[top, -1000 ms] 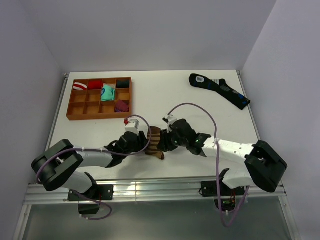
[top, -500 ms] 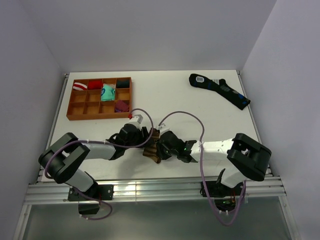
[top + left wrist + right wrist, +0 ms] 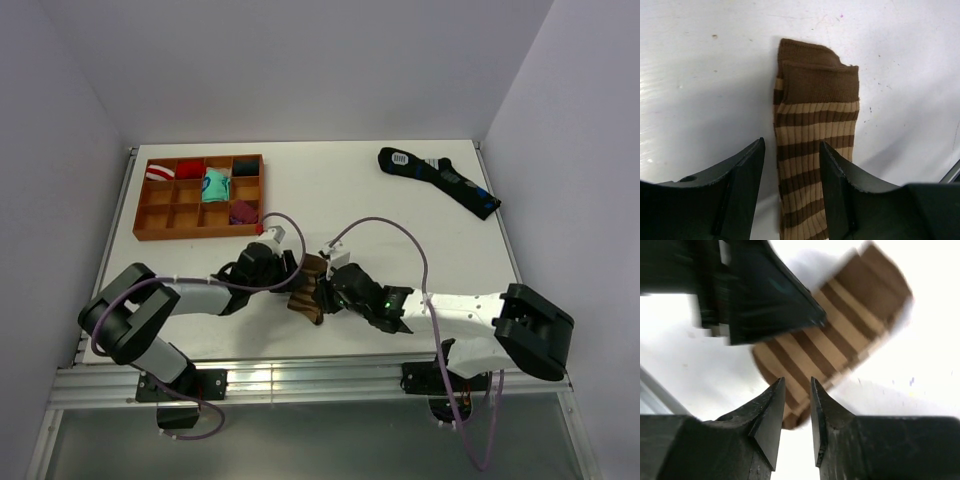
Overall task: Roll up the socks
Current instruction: Roll the sock at the center of the board.
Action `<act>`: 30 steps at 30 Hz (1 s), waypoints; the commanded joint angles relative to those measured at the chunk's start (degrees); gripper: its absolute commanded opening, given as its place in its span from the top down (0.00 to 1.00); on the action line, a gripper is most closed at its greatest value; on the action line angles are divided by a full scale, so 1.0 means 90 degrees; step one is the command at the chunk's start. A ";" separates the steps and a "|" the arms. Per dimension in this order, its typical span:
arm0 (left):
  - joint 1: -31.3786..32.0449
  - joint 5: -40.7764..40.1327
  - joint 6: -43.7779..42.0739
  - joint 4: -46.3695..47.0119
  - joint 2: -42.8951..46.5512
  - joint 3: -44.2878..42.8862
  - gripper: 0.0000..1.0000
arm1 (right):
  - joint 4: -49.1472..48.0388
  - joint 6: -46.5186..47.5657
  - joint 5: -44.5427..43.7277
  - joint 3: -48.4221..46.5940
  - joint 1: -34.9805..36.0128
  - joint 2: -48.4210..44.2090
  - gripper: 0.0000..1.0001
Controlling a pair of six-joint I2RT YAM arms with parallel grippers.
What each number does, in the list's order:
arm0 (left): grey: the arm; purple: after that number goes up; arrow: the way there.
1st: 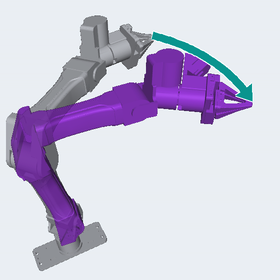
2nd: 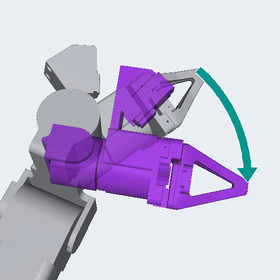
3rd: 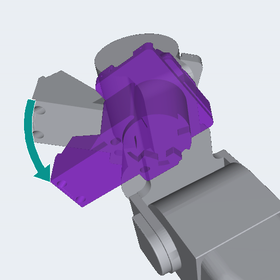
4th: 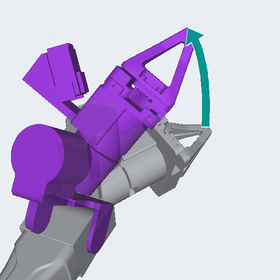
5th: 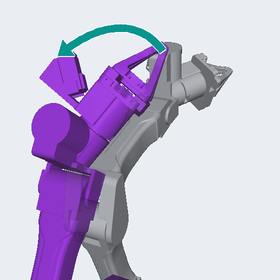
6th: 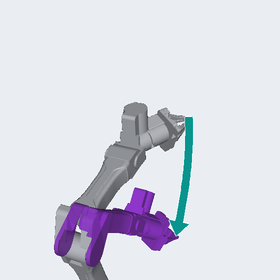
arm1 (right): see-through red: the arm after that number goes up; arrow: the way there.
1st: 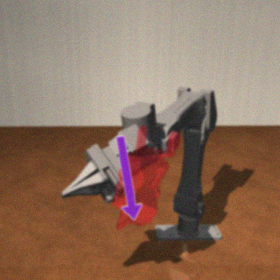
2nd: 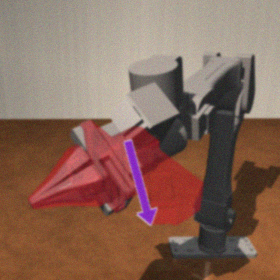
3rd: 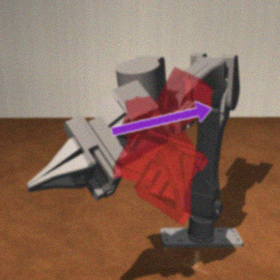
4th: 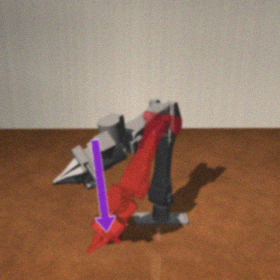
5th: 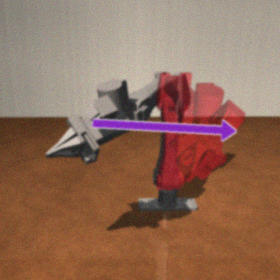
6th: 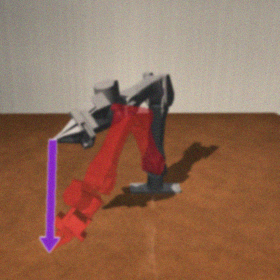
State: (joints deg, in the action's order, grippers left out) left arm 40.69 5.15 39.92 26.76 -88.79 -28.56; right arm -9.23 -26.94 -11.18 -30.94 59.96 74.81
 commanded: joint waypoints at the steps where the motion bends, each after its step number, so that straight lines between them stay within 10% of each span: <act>1: -0.0116 -0.0054 0.0037 -0.0414 0.0305 -0.0118 0.46 | -0.0604 0.0871 -0.0048 0.0098 0.0163 -0.0304 0.65; 30: -0.0302 0.0327 -0.0305 -0.2201 -0.0593 -0.1728 0.48 | 0.0489 0.2398 -0.0925 -0.0840 0.1189 0.1356 0.42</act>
State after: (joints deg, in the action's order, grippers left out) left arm 38.13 7.51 38.92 9.10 -92.82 -40.86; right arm -5.52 -5.89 -15.90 -35.75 69.58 86.19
